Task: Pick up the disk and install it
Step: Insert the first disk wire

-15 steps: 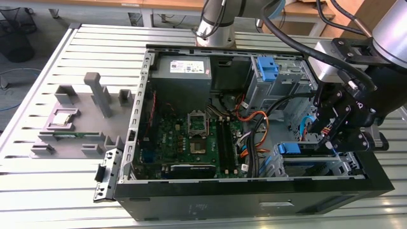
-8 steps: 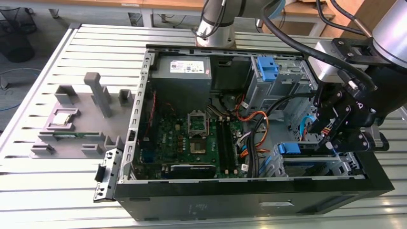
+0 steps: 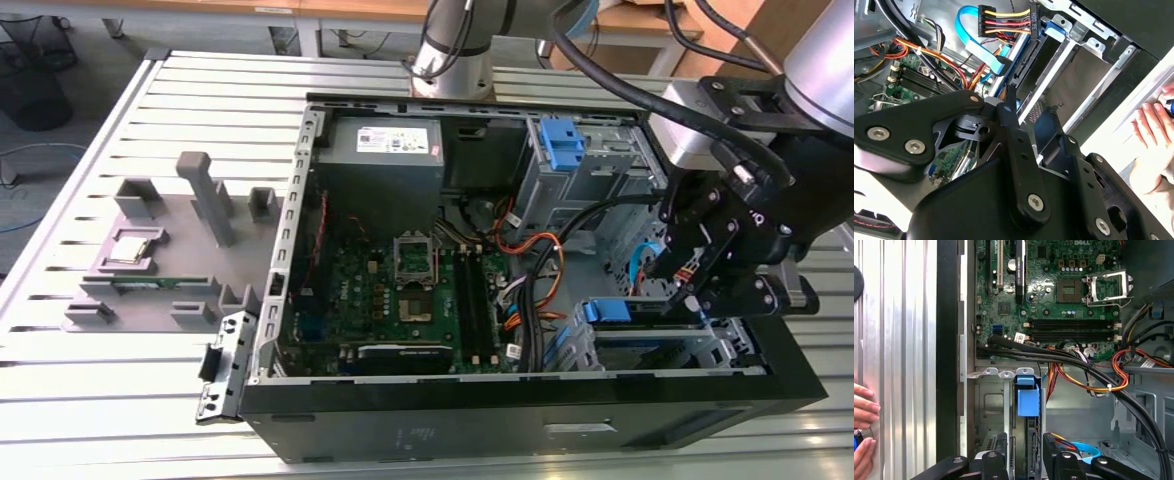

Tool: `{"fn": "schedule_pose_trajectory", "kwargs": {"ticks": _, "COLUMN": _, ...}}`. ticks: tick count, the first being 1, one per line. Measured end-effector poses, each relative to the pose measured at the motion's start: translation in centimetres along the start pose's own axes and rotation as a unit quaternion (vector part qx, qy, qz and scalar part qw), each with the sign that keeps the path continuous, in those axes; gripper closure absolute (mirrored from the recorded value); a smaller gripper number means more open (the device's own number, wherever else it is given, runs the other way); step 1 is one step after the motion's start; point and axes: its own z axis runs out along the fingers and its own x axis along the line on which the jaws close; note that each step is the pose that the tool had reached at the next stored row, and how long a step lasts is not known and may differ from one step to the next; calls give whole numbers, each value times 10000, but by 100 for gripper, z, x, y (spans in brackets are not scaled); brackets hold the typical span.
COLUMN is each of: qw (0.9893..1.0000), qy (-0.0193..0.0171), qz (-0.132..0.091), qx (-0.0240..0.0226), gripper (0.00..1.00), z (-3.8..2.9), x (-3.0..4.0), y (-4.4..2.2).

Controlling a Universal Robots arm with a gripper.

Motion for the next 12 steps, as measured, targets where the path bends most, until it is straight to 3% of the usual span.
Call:
{"fn": "schedule_pose_trajectory", "kwargs": {"ticks": 7, "qw": 10000, "qy": -4, "qz": 0, "qx": 0, "gripper": 58, "z": -37, "x": -14, "y": 1}}
{"fn": "schedule_pose_trajectory", "kwargs": {"ticks": 12, "qw": 10000, "qy": -38, "qz": 0, "qx": 6, "gripper": 58, "z": -37, "x": -65, "y": 2}}
